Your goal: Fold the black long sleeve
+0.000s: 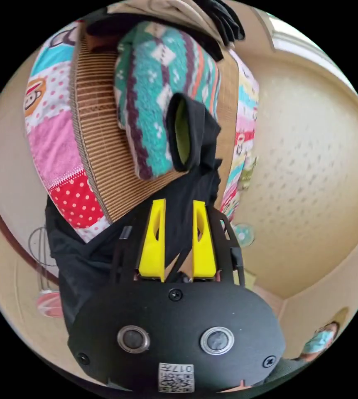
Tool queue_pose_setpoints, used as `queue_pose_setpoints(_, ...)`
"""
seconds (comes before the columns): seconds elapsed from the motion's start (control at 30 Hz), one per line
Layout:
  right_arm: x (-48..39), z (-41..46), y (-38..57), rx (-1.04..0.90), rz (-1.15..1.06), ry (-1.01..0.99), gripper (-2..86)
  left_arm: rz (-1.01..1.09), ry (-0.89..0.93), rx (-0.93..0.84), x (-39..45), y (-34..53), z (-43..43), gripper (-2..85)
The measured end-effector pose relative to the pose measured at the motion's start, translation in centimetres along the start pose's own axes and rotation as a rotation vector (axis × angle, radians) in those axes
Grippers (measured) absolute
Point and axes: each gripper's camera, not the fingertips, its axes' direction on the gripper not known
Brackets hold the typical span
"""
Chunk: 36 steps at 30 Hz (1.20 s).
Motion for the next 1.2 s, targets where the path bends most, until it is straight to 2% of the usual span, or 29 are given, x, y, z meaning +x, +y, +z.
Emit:
queue_pose_setpoints(0.07, 3.0, -0.6, 2.1, 0.027, 0.055, -0.064, 0.5, -0.096, 0.029, 0.054, -0.5, -1.0, -1.3, 12.9)
queue_pose_setpoints(0.2, 7.1, -0.4, 5.3, 0.067, 0.120, -0.183, 0.5, -0.229, -0.050, 0.014, -1.2, -2.3, -1.4, 11.0)
queue_pose_setpoints(0.3, 9.8, 0.5, 8.0, 0.097, 0.151, -0.258, 0.5, -0.202, -0.131, 0.036, -0.2, -1.2, -2.6, 6.4)
queue_pose_setpoints(0.47, 14.4, 3.6, 12.5, 0.118, 0.203, -0.364, 0.5, -0.095, -0.099, 0.082, 2.6, 0.3, -5.6, 4.0)
queue_pose_setpoints(0.57, 17.0, 5.3, 15.0, 0.182, 0.224, -0.480, 0.5, 0.096, -0.111, 0.148, 8.2, 1.0, -7.7, 3.8)
queue_pose_setpoints(0.7, 20.5, 7.7, 18.2, 0.288, 0.275, -0.708, 0.5, 0.530, -0.148, 0.197, 20.6, 3.9, -6.3, 3.7)
queue_pose_setpoints(0.77, 23.0, 9.4, 20.4, 0.382, 0.328, -0.898, 0.5, 0.743, -0.171, 0.152, 26.2, 6.8, -3.3, 3.7)
queue_pose_setpoints(0.83, 24.6, 10.7, 21.9, 0.468, 0.373, -1.055, 0.5, 1.005, -0.164, 0.012, 31.8, 11.8, 2.6, 3.8)
queue_pose_setpoints(0.87, 25.6, 11.6, 22.8, 0.531, 0.403, -1.163, 0.6, 1.063, -0.155, -0.037, 32.7, 13.2, 4.4, 3.9)
queue_pose_setpoints(0.93, 26.8, 13.1, 24.1, 0.630, 0.444, -1.327, 0.9, 1.225, -0.112, -0.262, 34.4, 18.5, 11.8, 5.2)
queue_pose_setpoints(1.03, 27.8, 15.6, 25.6, 0.800, 0.489, -1.578, 2.1, 1.255, -0.115, -0.520, 32.5, 23.3, 20.0, 10.9)
queue_pose_setpoints(1.1, 27.9, 17.3, 26.1, 0.879, 0.509, -1.707, 3.8, 1.228, -0.129, -0.609, 30.1, 25.4, 23.1, 12.0)
queue_pose_setpoints(1.2, 27.8, 19.9, 26.4, 0.946, 0.556, -1.856, 9.0, 1.195, -0.229, -0.740, 25.0, 27.7, 26.2, 8.8)
